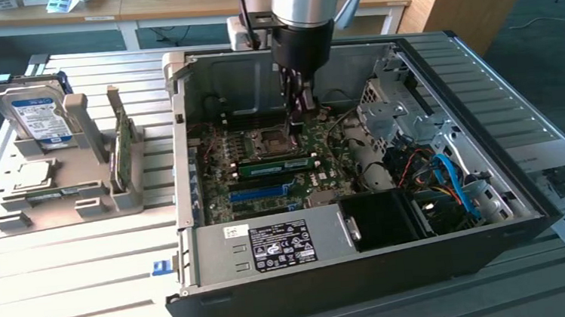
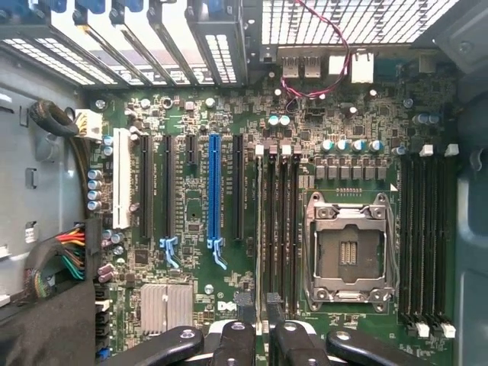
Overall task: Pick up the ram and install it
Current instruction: 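Insert the ram into the slot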
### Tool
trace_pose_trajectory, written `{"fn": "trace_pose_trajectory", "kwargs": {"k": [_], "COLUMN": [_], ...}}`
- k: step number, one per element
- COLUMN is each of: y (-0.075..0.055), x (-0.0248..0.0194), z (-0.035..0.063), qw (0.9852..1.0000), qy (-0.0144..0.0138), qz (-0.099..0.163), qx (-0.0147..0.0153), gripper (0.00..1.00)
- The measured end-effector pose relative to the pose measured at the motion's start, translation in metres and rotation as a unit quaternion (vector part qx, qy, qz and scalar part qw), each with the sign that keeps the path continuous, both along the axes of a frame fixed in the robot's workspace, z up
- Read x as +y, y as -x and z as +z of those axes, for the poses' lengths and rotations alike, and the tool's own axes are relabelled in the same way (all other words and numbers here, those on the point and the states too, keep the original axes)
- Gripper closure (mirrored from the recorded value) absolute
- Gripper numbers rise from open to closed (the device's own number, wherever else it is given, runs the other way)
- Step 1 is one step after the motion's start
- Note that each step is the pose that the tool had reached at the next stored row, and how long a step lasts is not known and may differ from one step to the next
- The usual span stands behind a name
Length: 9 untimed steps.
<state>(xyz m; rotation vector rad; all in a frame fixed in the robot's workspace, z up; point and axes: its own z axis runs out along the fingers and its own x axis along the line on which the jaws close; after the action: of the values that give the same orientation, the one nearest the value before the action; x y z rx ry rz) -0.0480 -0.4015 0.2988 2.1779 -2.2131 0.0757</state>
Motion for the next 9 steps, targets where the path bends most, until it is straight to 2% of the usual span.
{"fn": "trace_pose_trajectory", "kwargs": {"k": [9], "y": [0.0], "x": [0.0], "z": [0.008], "qw": [1.0], "qy": [0.0014], "qz": [0.0], "qx": [0.001], "gripper": [0.81]}}
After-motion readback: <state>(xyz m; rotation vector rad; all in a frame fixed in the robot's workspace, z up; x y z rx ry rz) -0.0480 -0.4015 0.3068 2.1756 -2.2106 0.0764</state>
